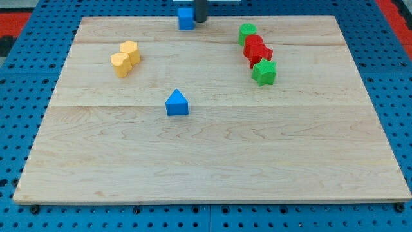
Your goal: Push the blue cube towards the yellow hexagon
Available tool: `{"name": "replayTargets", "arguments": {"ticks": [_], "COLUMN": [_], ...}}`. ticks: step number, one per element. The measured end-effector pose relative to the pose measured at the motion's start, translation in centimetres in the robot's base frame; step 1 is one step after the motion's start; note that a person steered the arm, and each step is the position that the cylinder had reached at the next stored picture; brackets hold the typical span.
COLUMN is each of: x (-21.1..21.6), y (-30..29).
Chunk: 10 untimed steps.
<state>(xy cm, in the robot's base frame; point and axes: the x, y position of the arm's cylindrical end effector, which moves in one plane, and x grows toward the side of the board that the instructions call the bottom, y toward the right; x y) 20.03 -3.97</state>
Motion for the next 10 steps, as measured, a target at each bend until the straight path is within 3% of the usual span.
{"name": "replayTargets", "arguments": {"ticks": [1,2,4,6,8,9,10], "x": [5.4,7.2,-0.1,-0.9,-0.9,0.1,3.4], "y": [-4.2,-6.8,-15.4,-14.3,-6.0,-1.2,-1.1]}}
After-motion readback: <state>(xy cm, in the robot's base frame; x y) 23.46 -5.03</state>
